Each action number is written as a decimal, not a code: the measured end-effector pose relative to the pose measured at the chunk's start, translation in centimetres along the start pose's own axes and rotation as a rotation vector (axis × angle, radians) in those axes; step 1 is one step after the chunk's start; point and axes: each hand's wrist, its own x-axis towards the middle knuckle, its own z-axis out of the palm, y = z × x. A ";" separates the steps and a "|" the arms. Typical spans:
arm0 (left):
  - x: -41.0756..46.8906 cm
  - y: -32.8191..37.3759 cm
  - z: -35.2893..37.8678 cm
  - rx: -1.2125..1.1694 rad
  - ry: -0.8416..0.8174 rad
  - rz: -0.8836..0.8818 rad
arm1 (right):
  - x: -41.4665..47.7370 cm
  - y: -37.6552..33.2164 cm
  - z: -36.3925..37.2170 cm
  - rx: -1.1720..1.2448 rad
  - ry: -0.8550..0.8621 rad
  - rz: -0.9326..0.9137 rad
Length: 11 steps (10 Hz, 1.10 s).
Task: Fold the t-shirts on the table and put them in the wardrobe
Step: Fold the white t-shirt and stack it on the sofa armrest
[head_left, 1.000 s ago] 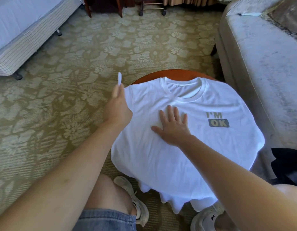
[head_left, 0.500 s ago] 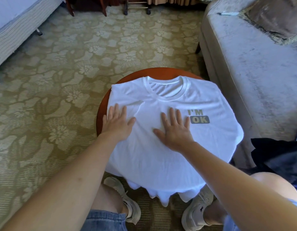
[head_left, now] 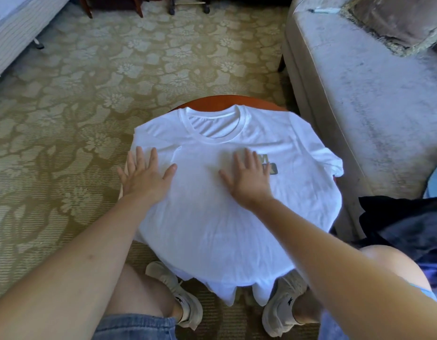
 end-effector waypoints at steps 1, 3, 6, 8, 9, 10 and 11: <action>-0.4 4.6 -0.3 0.021 0.045 0.102 | 0.6 6.3 -3.0 0.063 0.155 0.220; -2.8 14.9 1.5 -0.003 -0.009 0.335 | 0.0 16.9 -5.9 0.458 0.279 0.615; -3.3 16.0 4.5 0.067 0.042 0.280 | 0.9 20.9 -5.1 1.252 0.053 0.829; -3.4 16.0 4.5 0.066 0.067 0.277 | 1.9 19.8 -6.8 1.093 0.474 0.680; -3.5 16.0 4.4 0.068 0.058 0.276 | 2.1 17.6 -8.1 0.775 0.609 0.556; -3.4 16.1 4.3 0.070 0.030 0.274 | 1.8 13.7 -8.2 0.468 0.502 0.241; -3.3 15.9 3.7 0.048 -0.025 0.290 | 0.9 9.5 -6.1 -0.007 0.170 -0.155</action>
